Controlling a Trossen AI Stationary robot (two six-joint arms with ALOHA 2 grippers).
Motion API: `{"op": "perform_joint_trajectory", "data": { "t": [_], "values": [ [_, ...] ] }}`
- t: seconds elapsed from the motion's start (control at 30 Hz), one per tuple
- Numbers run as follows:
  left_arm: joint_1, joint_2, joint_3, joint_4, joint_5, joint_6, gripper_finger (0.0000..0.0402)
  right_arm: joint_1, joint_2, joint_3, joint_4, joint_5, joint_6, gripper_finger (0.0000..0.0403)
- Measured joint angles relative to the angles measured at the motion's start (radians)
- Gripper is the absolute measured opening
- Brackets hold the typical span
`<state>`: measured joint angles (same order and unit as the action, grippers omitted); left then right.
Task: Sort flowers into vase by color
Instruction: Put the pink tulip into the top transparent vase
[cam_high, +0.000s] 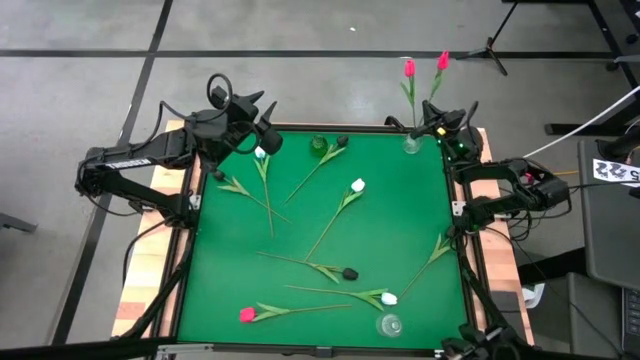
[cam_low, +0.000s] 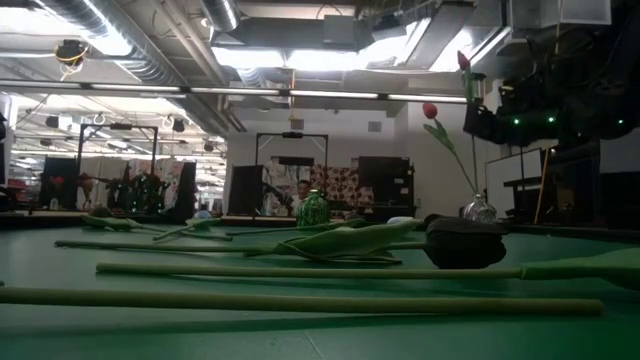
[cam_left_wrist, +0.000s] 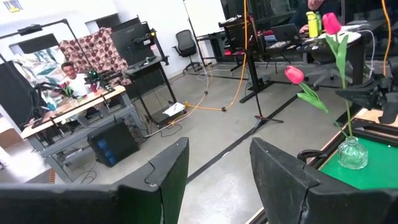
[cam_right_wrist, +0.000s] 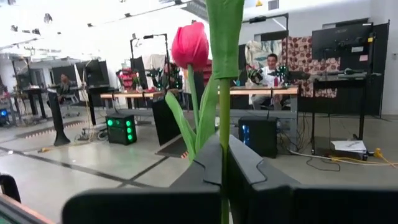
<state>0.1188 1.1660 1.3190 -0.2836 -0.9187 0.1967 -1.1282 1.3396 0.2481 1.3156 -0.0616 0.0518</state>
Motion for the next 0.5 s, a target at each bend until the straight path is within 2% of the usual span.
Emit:
{"op": "perform_joint_trajectory", "data": {
  "t": [0.5],
  "values": [
    [0.000,0.000,0.000,0.001,0.000,0.000,0.0169,0.000,0.000,0.000,-0.098,0.018,-0.007,0.0007]
  ]
}}
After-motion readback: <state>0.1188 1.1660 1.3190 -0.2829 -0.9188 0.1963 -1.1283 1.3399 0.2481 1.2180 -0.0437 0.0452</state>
